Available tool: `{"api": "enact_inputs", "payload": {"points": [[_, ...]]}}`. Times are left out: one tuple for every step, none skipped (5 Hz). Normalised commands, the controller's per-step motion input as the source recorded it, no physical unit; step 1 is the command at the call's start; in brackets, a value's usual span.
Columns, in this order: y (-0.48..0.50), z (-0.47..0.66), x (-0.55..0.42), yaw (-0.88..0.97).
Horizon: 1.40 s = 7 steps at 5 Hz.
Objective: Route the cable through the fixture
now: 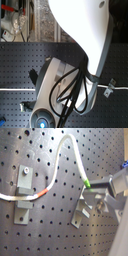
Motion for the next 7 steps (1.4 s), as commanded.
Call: {"api": "enact_inputs", "payload": {"points": [[0.000,0.00,0.000,-0.02],[-0.040,0.20,-0.293,-0.23],[-0.078,0.28,-0.377,-0.18],[-0.102,0.34,-0.372,-0.20],[0.015,0.36,-0.352,-0.35],[0.115,0.26,-0.268,-0.47],[0.276,0.21,-0.238,-0.56]]}}
